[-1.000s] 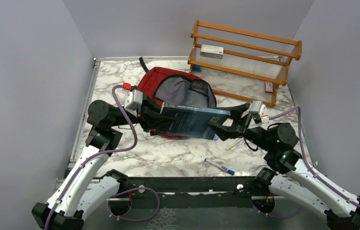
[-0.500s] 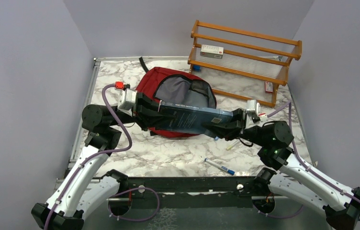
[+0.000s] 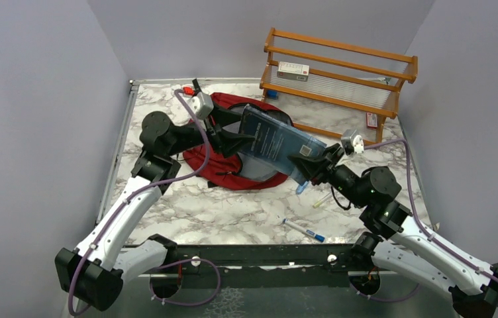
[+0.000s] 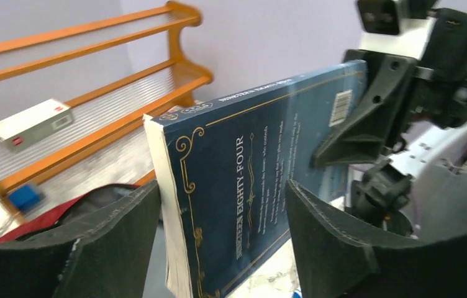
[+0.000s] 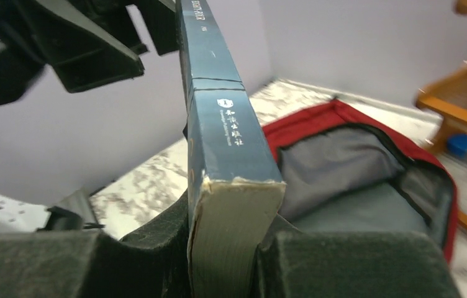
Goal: Pack the student bag
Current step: Pick up the book from the center of the board.
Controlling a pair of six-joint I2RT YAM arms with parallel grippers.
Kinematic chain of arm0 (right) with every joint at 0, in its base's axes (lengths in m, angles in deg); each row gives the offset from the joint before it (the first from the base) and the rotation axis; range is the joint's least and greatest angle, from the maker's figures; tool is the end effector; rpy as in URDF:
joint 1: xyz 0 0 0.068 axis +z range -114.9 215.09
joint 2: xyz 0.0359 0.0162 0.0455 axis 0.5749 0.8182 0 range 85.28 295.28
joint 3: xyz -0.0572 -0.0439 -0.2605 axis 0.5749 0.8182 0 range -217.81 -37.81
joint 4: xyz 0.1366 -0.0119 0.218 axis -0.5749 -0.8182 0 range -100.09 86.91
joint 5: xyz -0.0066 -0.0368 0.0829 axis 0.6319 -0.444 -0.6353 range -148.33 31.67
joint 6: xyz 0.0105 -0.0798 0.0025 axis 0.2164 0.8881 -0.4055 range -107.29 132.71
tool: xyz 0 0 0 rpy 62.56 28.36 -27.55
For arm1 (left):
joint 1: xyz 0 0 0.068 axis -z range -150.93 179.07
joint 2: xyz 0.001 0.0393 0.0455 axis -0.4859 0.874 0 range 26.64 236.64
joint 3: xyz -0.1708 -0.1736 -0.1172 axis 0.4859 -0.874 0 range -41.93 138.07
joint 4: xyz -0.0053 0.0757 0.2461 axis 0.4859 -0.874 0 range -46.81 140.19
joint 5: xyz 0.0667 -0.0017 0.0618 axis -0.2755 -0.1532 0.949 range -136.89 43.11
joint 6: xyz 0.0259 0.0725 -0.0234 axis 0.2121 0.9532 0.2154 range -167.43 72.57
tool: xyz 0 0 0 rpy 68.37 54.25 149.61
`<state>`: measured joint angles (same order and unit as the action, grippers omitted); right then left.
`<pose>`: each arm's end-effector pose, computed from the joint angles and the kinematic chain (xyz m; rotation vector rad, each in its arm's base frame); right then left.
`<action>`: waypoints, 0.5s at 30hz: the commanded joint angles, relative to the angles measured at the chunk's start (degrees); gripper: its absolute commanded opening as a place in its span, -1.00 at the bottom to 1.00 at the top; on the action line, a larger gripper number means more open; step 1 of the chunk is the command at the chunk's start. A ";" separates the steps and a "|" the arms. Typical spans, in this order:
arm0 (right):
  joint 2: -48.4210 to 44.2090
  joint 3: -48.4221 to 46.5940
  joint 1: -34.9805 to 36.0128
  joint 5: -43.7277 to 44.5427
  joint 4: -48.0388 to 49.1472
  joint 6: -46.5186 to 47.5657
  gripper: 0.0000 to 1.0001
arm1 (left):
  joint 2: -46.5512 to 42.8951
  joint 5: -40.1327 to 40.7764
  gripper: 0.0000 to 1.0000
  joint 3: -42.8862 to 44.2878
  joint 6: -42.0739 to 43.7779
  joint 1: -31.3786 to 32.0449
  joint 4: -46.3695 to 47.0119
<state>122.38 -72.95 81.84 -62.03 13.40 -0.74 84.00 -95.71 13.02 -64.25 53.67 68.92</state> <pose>0.1292 0.1438 0.3589 -0.4494 1.3024 0.9306 0.1938 -0.1463 0.4171 0.8529 1.2139 -1.1377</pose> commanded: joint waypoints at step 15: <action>10.26 -11.23 -9.27 24.95 -20.41 -3.41 -0.99 | 20.77 28.23 0.81 15.91 19.09 2.19 -26.83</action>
<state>130.90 -78.15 78.30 -33.92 -5.84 0.42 100.54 -76.26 25.99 -49.58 53.84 48.72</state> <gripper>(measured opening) 0.242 0.884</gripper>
